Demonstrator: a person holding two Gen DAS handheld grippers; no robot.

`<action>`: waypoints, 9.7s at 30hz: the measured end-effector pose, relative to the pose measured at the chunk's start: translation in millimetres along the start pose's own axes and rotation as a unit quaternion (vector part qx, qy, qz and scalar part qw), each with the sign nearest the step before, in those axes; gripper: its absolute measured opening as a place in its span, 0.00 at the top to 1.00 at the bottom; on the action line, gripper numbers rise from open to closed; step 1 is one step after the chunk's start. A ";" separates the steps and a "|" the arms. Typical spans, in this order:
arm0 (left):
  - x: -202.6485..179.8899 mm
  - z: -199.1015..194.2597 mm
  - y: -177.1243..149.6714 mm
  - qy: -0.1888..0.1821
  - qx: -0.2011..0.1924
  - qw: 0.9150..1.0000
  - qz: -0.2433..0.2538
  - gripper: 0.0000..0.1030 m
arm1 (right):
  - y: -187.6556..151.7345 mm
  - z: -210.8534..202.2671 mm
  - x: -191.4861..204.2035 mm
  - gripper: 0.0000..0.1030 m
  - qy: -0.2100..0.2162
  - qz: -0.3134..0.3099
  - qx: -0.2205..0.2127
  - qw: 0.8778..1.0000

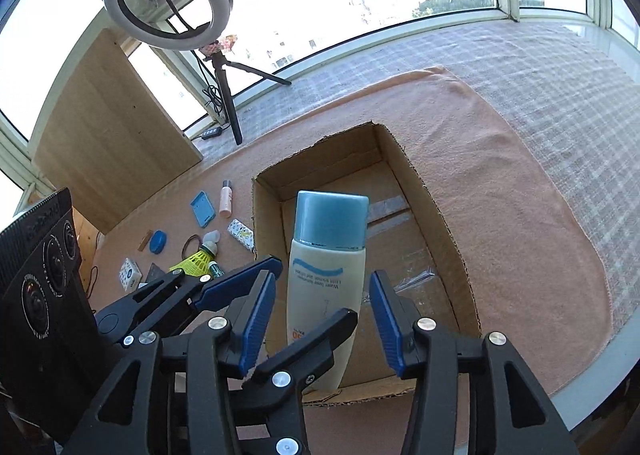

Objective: Organize objects
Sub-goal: 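Open the right gripper to drop the bottle into the box, then withdraw the right tool from the box, then move the left tool to the white USB charger and close on it, then lift the charger with the left gripper and release it on the table, then close the right gripper on the white USB charger, then carry the charger with the right gripper over the box and release it, then withdraw the right tool from the box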

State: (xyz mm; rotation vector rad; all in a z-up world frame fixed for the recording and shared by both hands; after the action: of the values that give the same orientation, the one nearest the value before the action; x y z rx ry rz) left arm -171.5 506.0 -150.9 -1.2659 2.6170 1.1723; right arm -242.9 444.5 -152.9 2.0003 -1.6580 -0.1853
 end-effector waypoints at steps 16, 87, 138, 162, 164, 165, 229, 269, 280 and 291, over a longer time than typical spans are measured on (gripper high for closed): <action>27.3 -41.9 3.3 0.052 -0.030 0.998 -0.008 0.19 | 16.0 -25.0 -0.4 0.27 -0.056 -0.007 -0.060 0.997; 316.8 -306.1 -209.2 0.278 -0.061 0.928 -0.240 0.19 | -40.2 45.0 211.7 0.28 -0.007 -0.115 -0.004 0.993; 376.8 -160.2 -194.9 0.159 0.051 0.953 -0.253 0.59 | -52.7 76.0 203.5 0.38 0.050 -0.054 0.072 0.995; 297.9 -163.6 -256.3 0.133 0.043 0.962 -0.236 0.61 | -79.2 81.4 234.1 0.38 0.069 -0.094 0.092 0.989; 295.6 -168.4 -257.3 0.135 0.040 0.961 -0.237 0.59 | -82.7 82.9 240.6 0.38 0.075 -0.104 0.097 0.987; 294.6 -171.3 -257.3 0.132 0.037 0.961 -0.239 0.59 | -84.5 83.6 244.1 0.38 0.077 -0.110 0.099 0.986; 231.0 -166.3 -210.4 0.043 -0.008 0.970 -0.240 0.43 | -139.1 101.1 289.2 0.65 0.142 -0.211 0.208 0.945; 16.4 6.3 -61.6 -0.088 0.046 0.995 -0.024 0.41 | -38.1 21.4 4.3 0.51 -0.006 -0.003 0.066 0.998; 46.7 -26.1 -76.5 -0.068 0.035 0.996 -0.038 0.41 | -36.6 22.5 22.1 0.51 0.003 -0.003 0.061 0.998; 114.5 -80.1 -113.6 -0.013 0.023 0.996 -0.082 0.41 | -40.6 34.9 78.2 0.51 0.041 -0.036 0.069 0.996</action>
State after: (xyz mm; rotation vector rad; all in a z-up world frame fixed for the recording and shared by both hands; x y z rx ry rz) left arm -148.0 334.1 -199.1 -1.4152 2.4517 1.0893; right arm -203.9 364.1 -184.5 2.1414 -1.5874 -0.0156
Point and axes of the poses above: each gripper's, at about its wrist camera, not at the fingertips, and z roughly the way its jaws point, x to its left, y to its top, the point moved 10 cm from there along z, roughly the way its jaws point, and after that the axes turned 8 degrees about -y, right-handed, at the moved point
